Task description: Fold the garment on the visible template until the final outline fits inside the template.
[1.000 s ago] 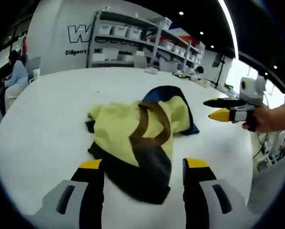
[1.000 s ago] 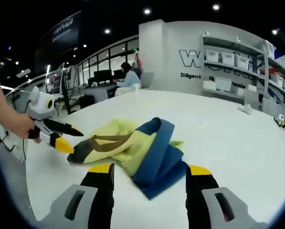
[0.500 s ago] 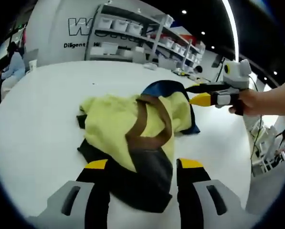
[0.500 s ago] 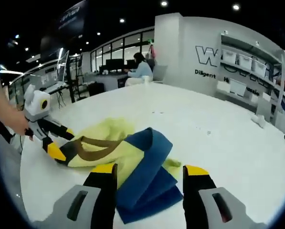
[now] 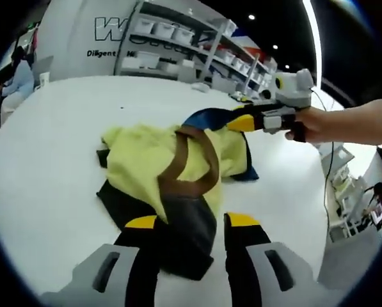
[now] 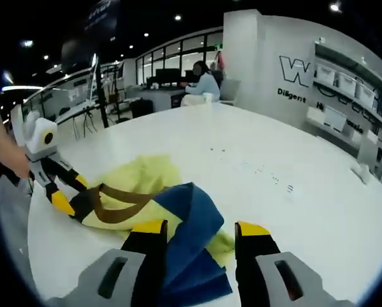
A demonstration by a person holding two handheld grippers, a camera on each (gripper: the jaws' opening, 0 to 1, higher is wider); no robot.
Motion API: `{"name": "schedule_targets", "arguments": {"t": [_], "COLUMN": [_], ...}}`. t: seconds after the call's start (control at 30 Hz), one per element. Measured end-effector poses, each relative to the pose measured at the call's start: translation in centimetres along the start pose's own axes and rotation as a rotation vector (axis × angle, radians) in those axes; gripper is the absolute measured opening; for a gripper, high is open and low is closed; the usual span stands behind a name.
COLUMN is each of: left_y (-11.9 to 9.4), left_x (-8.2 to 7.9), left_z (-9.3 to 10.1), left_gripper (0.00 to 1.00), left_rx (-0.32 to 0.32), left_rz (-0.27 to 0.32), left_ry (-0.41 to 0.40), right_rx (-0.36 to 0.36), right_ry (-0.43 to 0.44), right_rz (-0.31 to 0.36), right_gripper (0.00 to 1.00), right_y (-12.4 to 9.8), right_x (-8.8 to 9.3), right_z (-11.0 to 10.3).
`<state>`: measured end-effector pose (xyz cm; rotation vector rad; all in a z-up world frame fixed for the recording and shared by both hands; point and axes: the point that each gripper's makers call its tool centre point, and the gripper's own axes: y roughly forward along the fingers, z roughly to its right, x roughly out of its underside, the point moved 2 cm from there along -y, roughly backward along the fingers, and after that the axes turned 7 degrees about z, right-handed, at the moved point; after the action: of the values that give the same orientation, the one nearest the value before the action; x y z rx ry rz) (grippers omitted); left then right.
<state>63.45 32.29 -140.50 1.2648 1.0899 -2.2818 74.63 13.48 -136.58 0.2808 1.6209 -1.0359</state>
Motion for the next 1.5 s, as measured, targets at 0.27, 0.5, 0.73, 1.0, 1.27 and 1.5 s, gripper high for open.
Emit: {"name": "schedule_targets", "arguments": {"t": [0.27,0.5,0.73,1.0,1.27,1.5], "left_y": [0.2,-0.1,-0.9,-3.0,-6.3,-9.6], "left_x": [1.2,1.2,0.4,-1.6,-5.7,-8.2], "left_z": [-0.2,-0.5,-0.3,-0.4,-0.5,1.4], "left_gripper": [0.19,0.09,0.03,0.02,0.02,0.02], "left_rx": [-0.019,-0.023,-0.018,0.009,0.009,0.034], "left_rz": [-0.052,-0.057,-0.043,-0.029,0.048,0.078], "left_ry": [-0.041,-0.081,-0.104,-0.020,0.041,0.091], "right_rx": [-0.005,0.004,-0.013,-0.053,-0.084,-0.116], "right_ry": [-0.022,-0.023,-0.013,-0.035,-0.008,-0.027], "right_rz": [-0.045,-0.063,-0.048,-0.021,0.046,0.095], "right_gripper": [0.20,0.00,0.00,0.00,0.00,0.00], "right_y": [1.0,0.2,-1.1,-3.7,-7.2,-11.4], "right_x": [-0.2,-0.1,-0.1,-1.0,-3.2,-4.9], "right_z": [0.4,0.9,1.0,0.1,-1.5,-3.5]}}
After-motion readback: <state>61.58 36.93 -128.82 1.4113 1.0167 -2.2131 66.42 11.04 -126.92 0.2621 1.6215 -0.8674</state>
